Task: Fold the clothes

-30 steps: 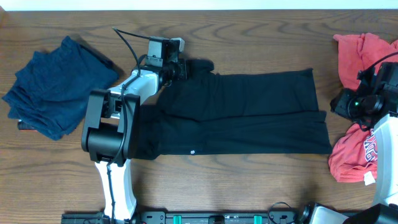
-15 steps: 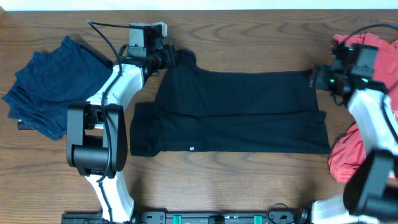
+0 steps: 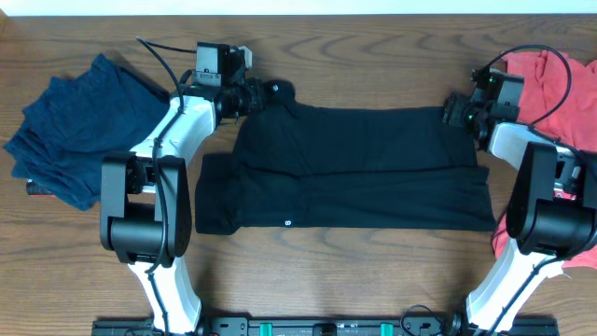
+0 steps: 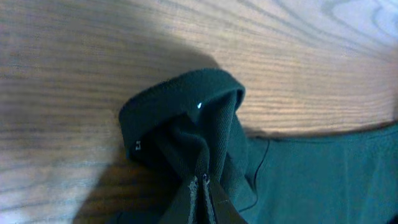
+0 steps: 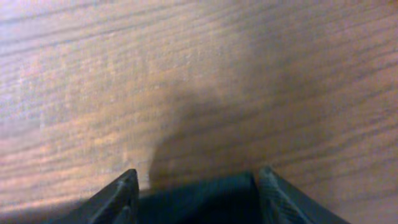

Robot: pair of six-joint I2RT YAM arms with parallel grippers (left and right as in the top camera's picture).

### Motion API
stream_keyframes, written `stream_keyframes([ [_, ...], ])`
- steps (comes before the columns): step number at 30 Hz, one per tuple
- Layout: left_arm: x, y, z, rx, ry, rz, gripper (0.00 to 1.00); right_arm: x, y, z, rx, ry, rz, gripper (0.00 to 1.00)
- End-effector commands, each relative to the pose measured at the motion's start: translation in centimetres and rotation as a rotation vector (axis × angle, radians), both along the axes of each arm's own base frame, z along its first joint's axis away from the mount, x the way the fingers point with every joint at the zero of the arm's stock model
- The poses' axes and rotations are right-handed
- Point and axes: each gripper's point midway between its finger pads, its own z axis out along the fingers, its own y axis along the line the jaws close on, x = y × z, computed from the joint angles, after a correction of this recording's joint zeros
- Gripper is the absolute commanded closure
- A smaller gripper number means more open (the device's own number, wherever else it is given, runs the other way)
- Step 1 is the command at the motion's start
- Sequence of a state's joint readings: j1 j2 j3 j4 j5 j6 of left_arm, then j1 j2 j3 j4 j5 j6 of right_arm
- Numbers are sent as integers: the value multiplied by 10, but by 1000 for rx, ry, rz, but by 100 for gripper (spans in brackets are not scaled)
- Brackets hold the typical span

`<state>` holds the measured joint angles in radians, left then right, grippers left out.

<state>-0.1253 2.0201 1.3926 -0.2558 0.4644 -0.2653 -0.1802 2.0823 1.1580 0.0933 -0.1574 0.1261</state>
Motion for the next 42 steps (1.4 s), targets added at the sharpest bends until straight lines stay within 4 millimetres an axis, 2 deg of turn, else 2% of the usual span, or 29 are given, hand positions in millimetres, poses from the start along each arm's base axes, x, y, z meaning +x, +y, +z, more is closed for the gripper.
stream_keyframes([
  [1, -1, 2, 1, 7, 8, 3, 94, -12, 6, -35, 39, 82, -21, 53],
  [2, -2, 2, 1, 7, 12, 3, 94, -12, 6, -36, 38, 83, -21, 62],
  [4, -3, 2, 0, 8, 19, 3, 94, -11, 5, -35, 35, 79, -23, 92],
  [5, -4, 2, -1, 8, 23, 3, 94, -11, 5, -35, 36, 80, -24, 99],
  [9, -7, 2, -1, 8, 34, 2, 94, -16, 3, -36, 40, 110, -31, 99],
  [12, -6, 2, 9, 3, 17, 1, 94, -23, -5, -25, 46, 135, -71, 99],
  [16, -17, 3, 27, 4, 23, 2, 94, -31, -16, 15, 44, 121, -100, 99],
  [19, -35, 6, 35, 11, 76, 1, 94, -47, -21, 51, 36, 125, -123, 99],
  [23, -70, 11, 44, 34, 175, -17, 94, -83, -28, 87, 2, 181, -169, 99],
  [25, -91, 13, 49, 52, 227, -40, 94, -106, -30, 97, -22, 232, -192, 99],
  [28, -121, 17, 54, 65, 320, -49, 94, -140, -29, 102, -43, 332, -212, 99],
  [32, -167, 24, 50, 100, 501, -66, 94, -183, -30, 92, -78, 506, -234, 99],
  [35, -191, 32, 43, 145, 594, -77, 94, -206, -33, 85, -112, 607, -247, 99],
  [40, -211, 35, 30, 156, 669, -78, 94, -216, -30, 82, -108, 654, -241, 98],
  [42, -220, 36, 28, 159, 704, -80, 94, -218, -30, 81, -105, 663, -240, 89],
])
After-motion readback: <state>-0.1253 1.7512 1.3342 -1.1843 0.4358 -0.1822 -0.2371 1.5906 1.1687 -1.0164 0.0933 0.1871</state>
